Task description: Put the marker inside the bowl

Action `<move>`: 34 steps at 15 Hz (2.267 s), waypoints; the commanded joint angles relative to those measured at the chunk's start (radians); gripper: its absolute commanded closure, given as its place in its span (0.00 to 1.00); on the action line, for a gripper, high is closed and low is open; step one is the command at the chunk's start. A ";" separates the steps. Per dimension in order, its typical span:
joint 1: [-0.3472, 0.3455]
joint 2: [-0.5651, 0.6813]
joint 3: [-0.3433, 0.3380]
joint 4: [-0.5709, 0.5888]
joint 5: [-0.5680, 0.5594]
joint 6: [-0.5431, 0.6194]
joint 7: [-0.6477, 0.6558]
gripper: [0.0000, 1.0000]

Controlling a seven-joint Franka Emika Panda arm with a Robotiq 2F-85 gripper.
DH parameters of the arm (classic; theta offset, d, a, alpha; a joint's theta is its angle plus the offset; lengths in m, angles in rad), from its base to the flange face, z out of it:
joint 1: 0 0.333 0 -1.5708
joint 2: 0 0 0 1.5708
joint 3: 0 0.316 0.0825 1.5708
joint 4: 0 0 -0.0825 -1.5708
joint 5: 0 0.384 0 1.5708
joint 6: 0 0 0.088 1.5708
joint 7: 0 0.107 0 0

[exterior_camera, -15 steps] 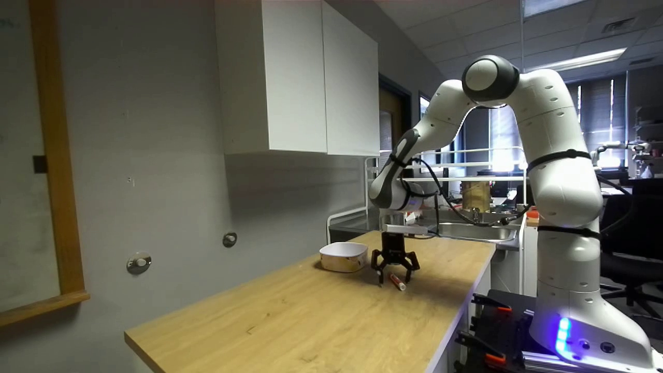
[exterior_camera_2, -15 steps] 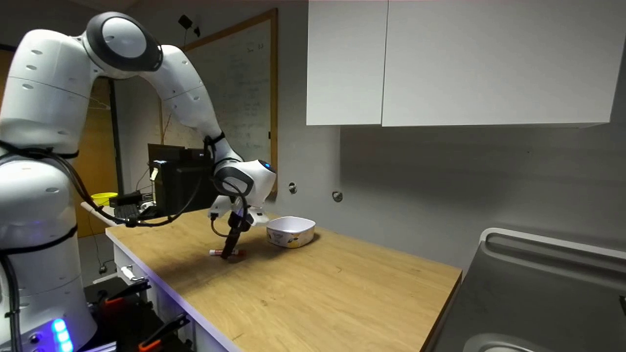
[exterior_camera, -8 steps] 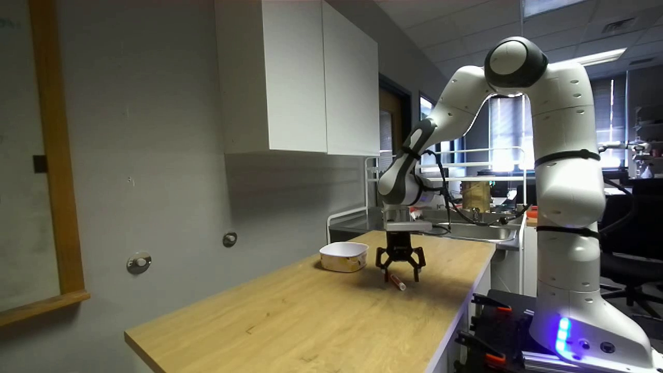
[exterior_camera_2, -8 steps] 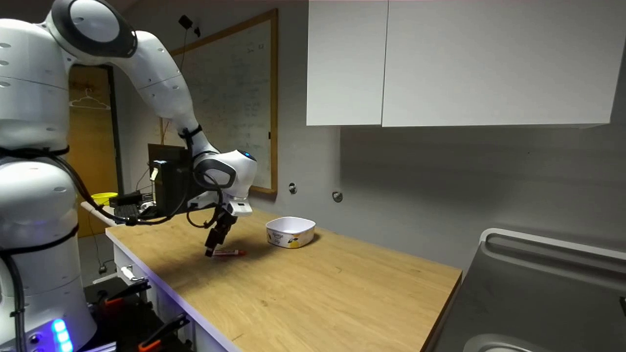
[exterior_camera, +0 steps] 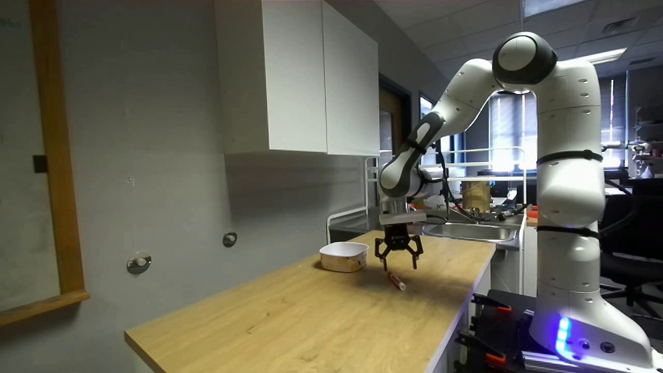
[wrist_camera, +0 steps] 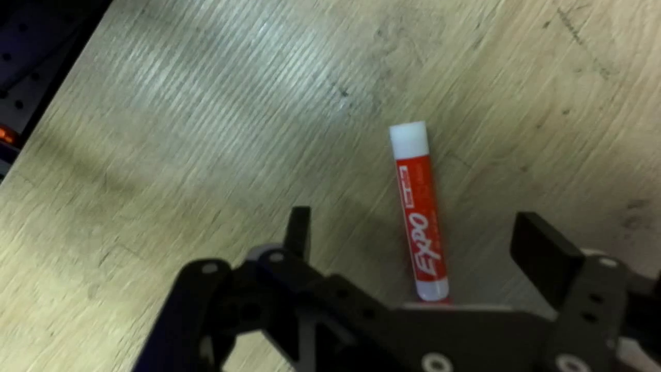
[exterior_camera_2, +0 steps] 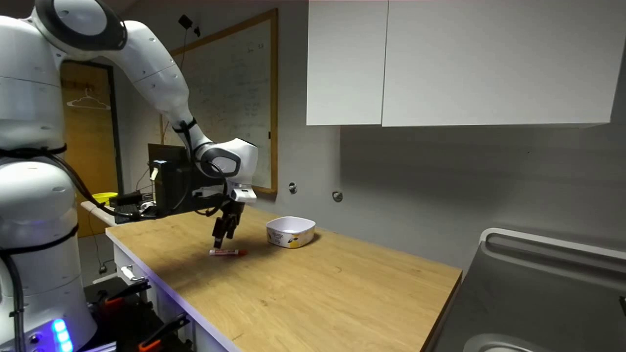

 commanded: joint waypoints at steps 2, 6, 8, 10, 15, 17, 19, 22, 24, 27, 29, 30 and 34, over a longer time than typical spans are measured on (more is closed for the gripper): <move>0.000 0.060 0.005 0.078 -0.063 -0.052 0.030 0.00; 0.015 0.131 0.008 0.124 -0.078 -0.051 0.027 0.00; 0.025 0.170 0.009 0.143 -0.074 -0.048 0.025 0.00; 0.036 0.193 0.007 0.152 -0.072 -0.043 0.022 0.00; 0.045 0.201 -0.002 0.159 -0.065 -0.037 0.009 0.51; 0.045 0.196 -0.003 0.159 -0.066 -0.034 0.007 0.64; 0.044 0.193 -0.003 0.158 -0.064 -0.031 0.005 0.80; 0.042 0.186 -0.001 0.155 -0.056 -0.028 -0.005 0.98; 0.040 0.181 -0.002 0.152 -0.055 -0.025 -0.008 0.94; 0.040 0.182 -0.002 0.151 -0.053 -0.026 -0.010 0.94; 0.039 0.173 0.001 0.150 -0.044 -0.044 -0.017 0.94; 0.041 0.158 0.002 0.143 -0.045 -0.050 -0.019 0.94; 0.052 0.027 0.008 0.089 -0.069 -0.087 -0.013 0.94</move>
